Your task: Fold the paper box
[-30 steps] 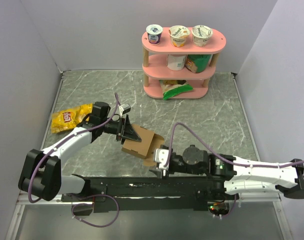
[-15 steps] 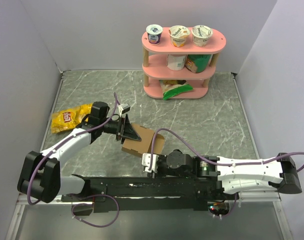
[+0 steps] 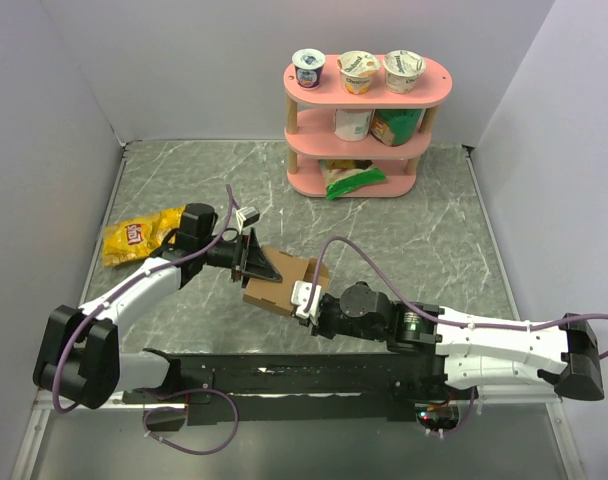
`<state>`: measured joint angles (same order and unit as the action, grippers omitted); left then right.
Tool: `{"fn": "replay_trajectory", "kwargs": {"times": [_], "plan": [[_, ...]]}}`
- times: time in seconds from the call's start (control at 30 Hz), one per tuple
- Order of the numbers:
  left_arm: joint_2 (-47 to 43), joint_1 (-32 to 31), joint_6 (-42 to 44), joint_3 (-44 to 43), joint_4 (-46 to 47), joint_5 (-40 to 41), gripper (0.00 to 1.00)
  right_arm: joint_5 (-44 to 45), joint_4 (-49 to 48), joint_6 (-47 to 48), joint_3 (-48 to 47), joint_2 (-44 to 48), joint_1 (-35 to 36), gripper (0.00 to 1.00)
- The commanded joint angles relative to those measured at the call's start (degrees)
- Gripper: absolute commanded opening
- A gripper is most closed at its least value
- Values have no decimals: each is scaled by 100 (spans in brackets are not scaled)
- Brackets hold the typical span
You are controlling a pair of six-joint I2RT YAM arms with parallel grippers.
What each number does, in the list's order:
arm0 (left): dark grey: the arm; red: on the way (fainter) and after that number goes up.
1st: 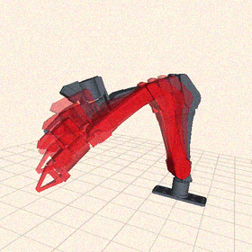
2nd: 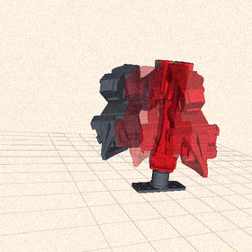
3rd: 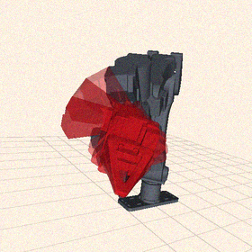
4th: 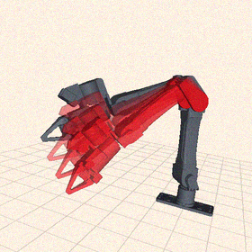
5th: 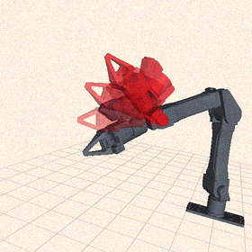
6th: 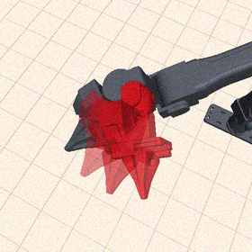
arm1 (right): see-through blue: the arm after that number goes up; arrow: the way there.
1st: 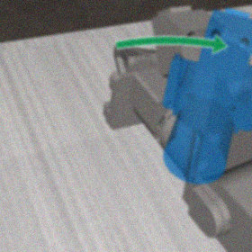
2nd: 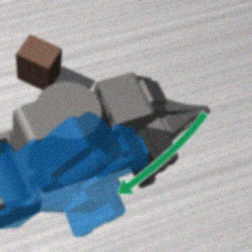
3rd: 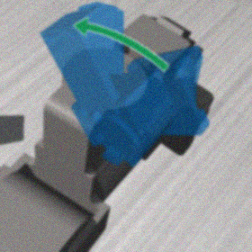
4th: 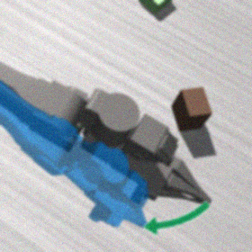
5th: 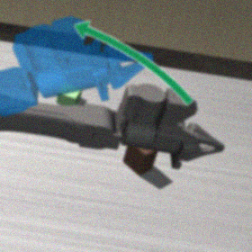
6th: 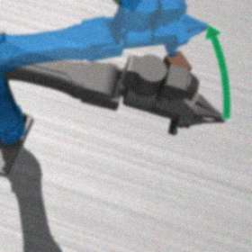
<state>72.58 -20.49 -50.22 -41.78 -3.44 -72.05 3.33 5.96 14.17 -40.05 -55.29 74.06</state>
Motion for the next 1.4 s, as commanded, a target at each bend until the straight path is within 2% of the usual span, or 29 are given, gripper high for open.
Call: {"fn": "replay_trajectory", "kwargs": {"times": [0.0, 0.13, 0.2, 0.47, 0.77, 1.1, 1.37], "plan": [[-174, -34, 12, 3, 107, -143, 43, -157, -306, -64, 15, 150, -94, 18], [-139, -43, 64, -32, 54, -99, 43, -280, -297, -29, 6, 124, -102, 2], [-112, -43, 134, -58, -33, -90, 43, -298, -341, -3, 6, 123, -94, 0], [-94, -166, 424, -146, -262, -37, 43, -298, -297, 42, -90, 36, -155, 0], [-59, -254, 829, -357, -745, 121, 43, -869, -262, -73, -196, -8, -516, 0], [257, -403, 1743, -823, -1852, 1281, 41, -835, -297, 191, -468, -201, -507, 0], [415, -640, 1437, -700, -1397, 1423, 41, -483, -551, 191, -354, -114, -489, 0]]}}
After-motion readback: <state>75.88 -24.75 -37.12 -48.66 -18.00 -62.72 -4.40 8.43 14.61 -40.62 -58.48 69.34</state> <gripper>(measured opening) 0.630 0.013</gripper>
